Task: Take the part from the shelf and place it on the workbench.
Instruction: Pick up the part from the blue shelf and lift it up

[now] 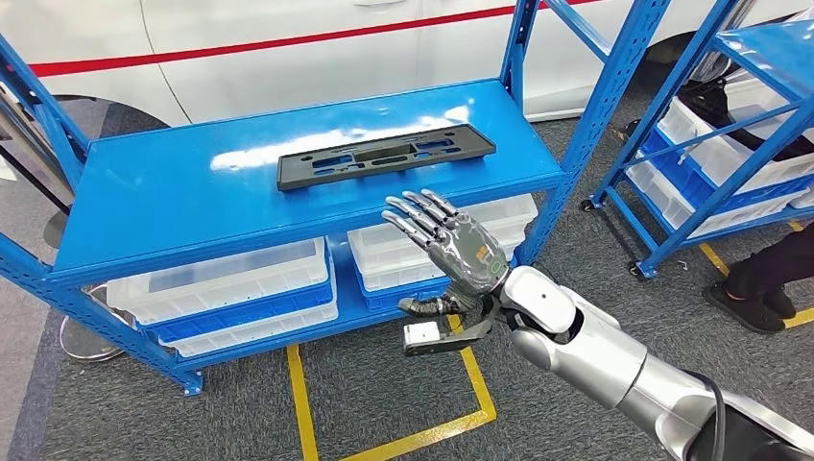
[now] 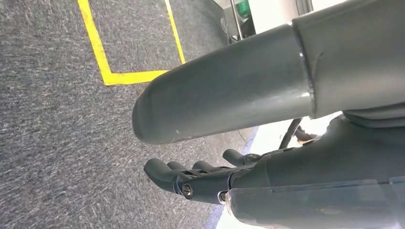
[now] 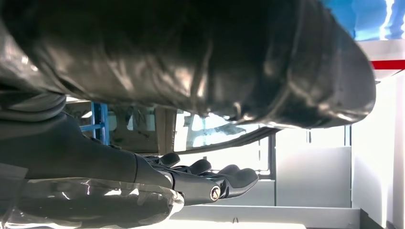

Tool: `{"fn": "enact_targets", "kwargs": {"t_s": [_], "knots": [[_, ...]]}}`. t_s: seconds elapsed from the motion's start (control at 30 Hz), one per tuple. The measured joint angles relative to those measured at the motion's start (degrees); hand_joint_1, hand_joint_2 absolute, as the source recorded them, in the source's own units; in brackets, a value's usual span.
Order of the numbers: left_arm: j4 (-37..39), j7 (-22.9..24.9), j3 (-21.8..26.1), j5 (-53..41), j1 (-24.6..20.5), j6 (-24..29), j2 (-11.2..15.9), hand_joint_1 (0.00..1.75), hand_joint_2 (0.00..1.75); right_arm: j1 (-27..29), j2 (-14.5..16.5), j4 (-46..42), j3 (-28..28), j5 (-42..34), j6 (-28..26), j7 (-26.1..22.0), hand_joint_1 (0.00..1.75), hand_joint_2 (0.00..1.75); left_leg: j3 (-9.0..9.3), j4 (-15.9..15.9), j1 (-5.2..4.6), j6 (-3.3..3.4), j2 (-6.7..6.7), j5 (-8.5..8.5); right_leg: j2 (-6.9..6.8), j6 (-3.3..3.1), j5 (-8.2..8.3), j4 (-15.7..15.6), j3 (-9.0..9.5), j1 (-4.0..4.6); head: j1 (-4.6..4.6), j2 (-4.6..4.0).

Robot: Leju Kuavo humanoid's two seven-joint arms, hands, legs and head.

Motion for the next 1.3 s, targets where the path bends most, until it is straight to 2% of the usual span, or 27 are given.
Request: {"fn": "enact_targets", "kwargs": {"t_s": [0.43, 0.57, 0.63, 0.7, 0.8, 0.83, 0.87, 0.9, 0.93, 1.0, 1.03, 1.1, 1.17, 1.23, 1.3], "knots": [[0.0, -0.3, -0.5, -2.0, 0.0, 0.2, 0.0, 0.0, 0.0, 2.1, -0.9, 0.1, -0.1, -0.5, -0.5, 0.0, 0.0, 0.0, -0.34, 0.4, -0.14, 0.09, 0.0, -0.04, 0.0, 0.29, 0.18, -0.1, -0.15, -0.28, 0.0, 0.0], [0.0, -0.1, -0.5, -1.9, 0.1, -0.1, 0.1, 0.0, 0.0, 2.9, -1.3, 0.1, -0.3, -0.4, -0.7, -0.1, 0.0, 0.0, -0.69, 0.6, -0.38, 0.53, 0.0, 0.01, 0.05, 0.73, 0.45, -0.3, -0.37, -0.44, 0.0, 0.0], [0.0, -0.1, -0.5, -1.9, 0.0, -0.1, 0.1, 0.0, 0.0, 3.0, -1.4, 0.1, -0.6, -0.3, -0.9, -0.1, 0.0, 0.0, -0.52, -0.1, -0.16, 1.12, 0.1, 0.48, 0.06, 1.14, 0.49, -0.4, -0.32, -0.37, 0.0, 0.0], [0.0, -0.1, -0.5, -1.9, 0.0, -0.1, 0.1, 0.0, 0.0, 3.1, -1.7, 0.1, -1.0, -0.2, -1.0, -0.2, 0.0, 0.0, -0.14, -1.3, 0.24, 1.87, 0.33, 1.15, -0.11, 1.4, -1.0, 2.1, -1.52, -0.2, 0.02, 0.0], [0.0, 0.0, -0.6, -1.9, 0.1, -0.2, 0.1, 0.0, 0.0, 3.4, -1.9, 0.1, -1.1, -0.2, -1.0, -0.2, 0.0, 0.0, -0.07, -1.6, 0.34, 2.21, 0.52, 1.4, -0.31, 1.64, -5.18, 12.4, -7.21, -0.28, 0.01, 0.0], [0.0, 0.0, -0.6, -1.9, 0.1, -0.2, 0.0, 0.0, 0.0, 3.7, -1.9, 0.1, -1.1, -0.2, -1.0, -0.2, 0.0, 0.0, -0.03, -1.6, 0.32, 2.19, 0.53, 1.32, -0.34, 1.73, -5.38, 14.8, -8.81, -0.36, 0.01, 0.0], [0.0, 0.0, -0.6, -1.9, 0.1, -0.2, 0.0, 0.0, 0.0, 3.8, -1.9, 0.2, -1.1, -0.2, -1.0, -0.2, 0.0, 0.0, 0.09, -1.6, 0.31, 2.13, 0.53, 1.2, -0.4, 1.78, -4.59, 15.4, -9.56, -0.46, 0.01, 0.0], [0.0, 0.0, -0.6, -1.9, 0.1, -0.2, 0.0, 0.0, 0.0, 3.9, -2.0, 0.2, -1.1, -0.2, -1.0, -0.2, 0.0, 0.0, 0.3, -1.5, 0.32, 2.02, 0.52, 0.99, -0.46, 1.81, -2.64, 13.6, -9.17, -0.55, 0.01, 0.0], [0.0, 0.0, -0.6, -1.9, 0.1, -0.2, 0.0, 0.0, 0.0, 4.0, -2.0, 0.2, -1.1, -0.2, -1.0, -0.2, 0.0, 0.0, 0.59, -1.4, 0.35, 1.83, 0.5, 0.71, -0.55, 1.79, 0.04, 10.0, -7.82, -0.64, 0.02, 0.0], [0.0, 0.0, -0.6, -2.0, 0.1, -0.2, 0.1, 0.0, 0.0, 3.9, -2.2, 0.2, -1.2, -0.2, -1.0, -0.3, 0.0, 0.0, 0.76, -1.1, 0.28, 1.22, 0.44, 0.01, -0.64, 1.55, 3.3, 2.8, -4.77, -0.56, 0.01, 0.0], [0.0, -0.1, -0.7, -2.0, 0.1, -0.2, 0.1, 0.0, 0.0, 3.9, -2.2, 0.2, -1.2, -0.2, -1.0, -0.3, 0.0, 0.0, 0.65, -0.9, 0.21, 0.86, 0.41, -0.24, -0.63, 1.33, 3.7, 0.8, -3.98, -0.43, -0.01, 0.0], [0.0, -0.1, -0.7, -2.2, 0.0, -0.2, 0.1, 0.0, 0.0, 4.0, -2.3, 0.1, -1.3, -0.3, -0.9, -0.4, 0.0, 0.0, 0.41, -0.8, 0.13, 0.2, 0.42, -0.57, -0.51, 0.76, 3.18, 0.0, -3.76, -0.15, -0.02, 0.0], [0.0, -0.2, -0.7, -2.4, -0.1, -0.2, 0.1, 0.0, 0.0, 4.0, -2.4, 0.1, -1.4, -0.4, -0.8, -0.4, 0.0, 0.0, 0.46, -0.3, 0.2, -0.43, 0.55, -1.14, -0.5, 0.1, 3.03, -0.2, -3.38, -0.42, -0.01, 0.0], [0.0, -0.2, -0.7, -2.5, -0.2, -0.2, 0.1, 0.0, 0.0, 3.9, -2.4, 0.0, -1.5, -0.5, -0.7, -0.4, 0.0, 0.0, -1.3, 3.8, 0.37, -1.01, 0.71, -3.2, -0.67, -0.56, 2.8, -0.7, -2.69, -0.71, -0.02, 0.0], [0.0, -0.2, -0.7, -2.5, -0.2, -0.2, 0.0, 0.0, 0.0, 3.9, -2.4, 0.0, -1.6, -0.5, -0.6, -0.4, 0.0, 0.0, -5.87, 11.7, 0.68, -1.46, 0.76, -6.14, -0.87, -0.91, 2.4, -0.7, -2.24, -0.68, -0.02, 0.0]]}}
